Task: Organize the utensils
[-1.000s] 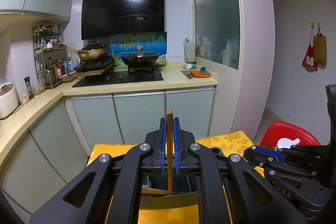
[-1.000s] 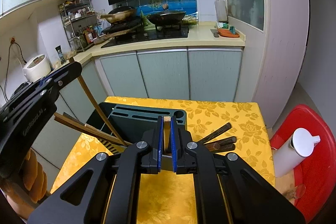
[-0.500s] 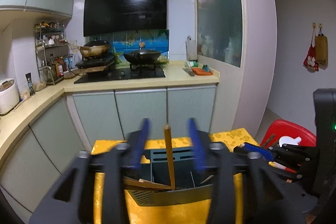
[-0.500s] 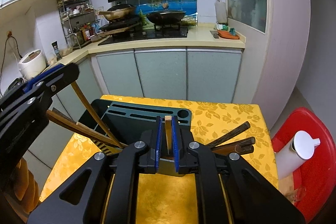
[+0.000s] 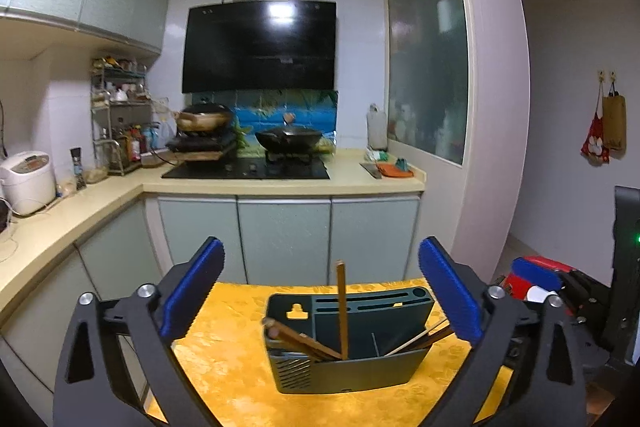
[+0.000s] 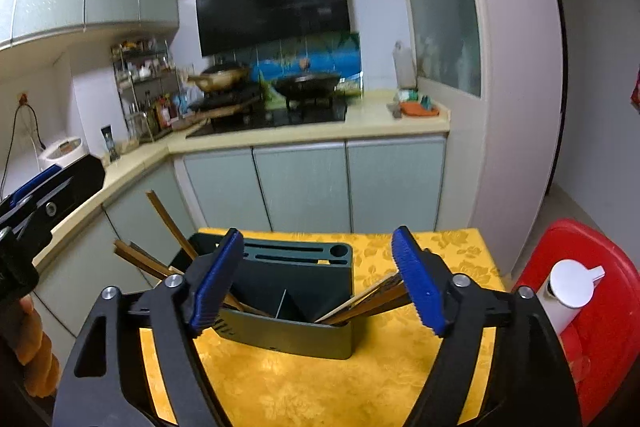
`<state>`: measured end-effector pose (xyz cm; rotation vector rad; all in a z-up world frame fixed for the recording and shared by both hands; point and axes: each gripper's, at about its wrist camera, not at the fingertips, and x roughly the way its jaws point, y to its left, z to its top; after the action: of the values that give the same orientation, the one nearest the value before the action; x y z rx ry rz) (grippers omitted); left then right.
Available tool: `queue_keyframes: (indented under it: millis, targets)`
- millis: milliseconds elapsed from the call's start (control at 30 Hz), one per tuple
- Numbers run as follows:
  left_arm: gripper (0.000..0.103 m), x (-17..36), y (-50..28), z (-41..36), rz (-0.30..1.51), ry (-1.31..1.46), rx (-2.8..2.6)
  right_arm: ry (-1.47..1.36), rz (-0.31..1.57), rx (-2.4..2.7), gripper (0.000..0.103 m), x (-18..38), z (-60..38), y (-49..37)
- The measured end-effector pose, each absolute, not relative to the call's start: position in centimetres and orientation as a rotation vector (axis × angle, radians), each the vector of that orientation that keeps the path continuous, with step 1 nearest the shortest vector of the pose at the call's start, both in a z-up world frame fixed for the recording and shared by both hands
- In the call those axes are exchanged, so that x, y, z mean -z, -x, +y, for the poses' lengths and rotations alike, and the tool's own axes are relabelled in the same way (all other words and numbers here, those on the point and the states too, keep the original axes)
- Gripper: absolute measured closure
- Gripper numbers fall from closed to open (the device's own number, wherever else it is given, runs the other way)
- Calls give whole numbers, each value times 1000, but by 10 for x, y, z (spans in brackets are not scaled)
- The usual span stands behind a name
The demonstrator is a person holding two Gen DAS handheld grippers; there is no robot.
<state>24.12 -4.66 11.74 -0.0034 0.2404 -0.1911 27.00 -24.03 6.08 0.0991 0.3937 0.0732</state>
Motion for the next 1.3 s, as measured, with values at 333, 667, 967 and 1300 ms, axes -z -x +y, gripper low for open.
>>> queue_keyframes:
  millis: [333,667,967,1300]
  targets:
    - [7,-97,-208,-27,256,15,168,-105,275,-76,12,-64,-239,-214]
    - [7,-75,-198,-22,289,-21,135,-121,257,-33,10,-58,-246,-197]
    - [7,-54,-190,-15,324,-25,118,-88,266,-31,7,-39,-239,-183]
    - [7,-37,-175,-6,347,-37,87,-100,328,-57,7,-13,-233,-172]
